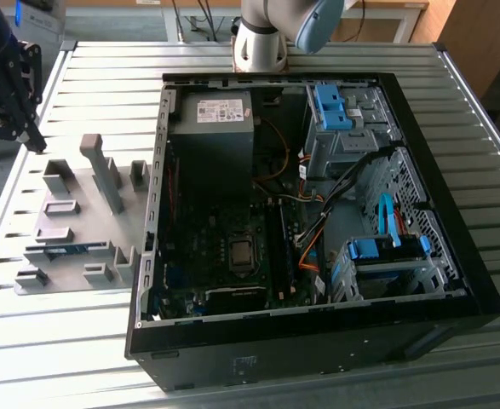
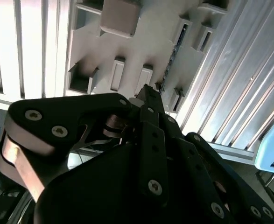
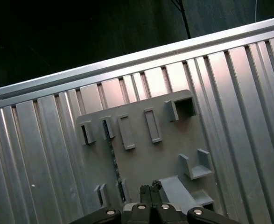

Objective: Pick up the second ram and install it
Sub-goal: 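Pick up the second ram and move it above second insertion slot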

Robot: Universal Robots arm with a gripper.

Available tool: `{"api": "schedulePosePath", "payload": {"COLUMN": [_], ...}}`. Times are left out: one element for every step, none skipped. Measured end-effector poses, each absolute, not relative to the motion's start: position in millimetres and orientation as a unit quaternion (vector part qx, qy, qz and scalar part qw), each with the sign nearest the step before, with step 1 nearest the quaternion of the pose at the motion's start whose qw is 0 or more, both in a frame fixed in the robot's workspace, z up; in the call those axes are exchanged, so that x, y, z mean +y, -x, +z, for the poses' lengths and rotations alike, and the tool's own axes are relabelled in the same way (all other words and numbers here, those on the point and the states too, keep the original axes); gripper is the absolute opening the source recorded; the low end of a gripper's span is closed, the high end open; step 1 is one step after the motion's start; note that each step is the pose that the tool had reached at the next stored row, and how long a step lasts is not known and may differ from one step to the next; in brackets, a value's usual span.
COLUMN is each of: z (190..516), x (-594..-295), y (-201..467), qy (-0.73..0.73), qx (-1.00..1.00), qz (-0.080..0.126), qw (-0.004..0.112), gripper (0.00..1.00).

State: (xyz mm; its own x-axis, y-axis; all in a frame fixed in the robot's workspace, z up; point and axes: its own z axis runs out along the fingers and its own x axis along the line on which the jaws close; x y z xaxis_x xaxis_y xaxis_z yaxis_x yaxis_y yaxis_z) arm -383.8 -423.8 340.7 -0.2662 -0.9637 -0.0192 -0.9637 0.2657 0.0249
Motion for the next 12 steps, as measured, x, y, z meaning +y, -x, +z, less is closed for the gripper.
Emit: {"api": "schedulePosePath", "payload": {"z": [340,339,337,336,334,333,332,331,330,329,328,327], "x": [-425,-426,-427,-427,-427,-427,-427,-429,-431,-432,-434,-435], "y": [385,387,387,387,387,387,387,388,389,390,391,392], "qy": [0.606,0.607,0.610,0.615,0.622,0.629,0.634,0.635,0.635,0.635,0.636,0.636], "qx": [0.795,0.795,0.792,0.788,0.783,0.777,0.773,0.773,0.772,0.772,0.772,0.771], "qz": [0.016,0.016,0.016,0.016,0.016,0.016,0.016,0.016,0.016,0.016,0.016,0.016], "qw": [0.000,0.000,0.000,0.000,0.000,0.000,0.000,-0.001,-0.001,0.000,0.000,0.000], "gripper": [0.10,0.10,0.10,0.10,0.10,0.10,0.10,0.10,0.11,0.11,0.16,0.23]}}
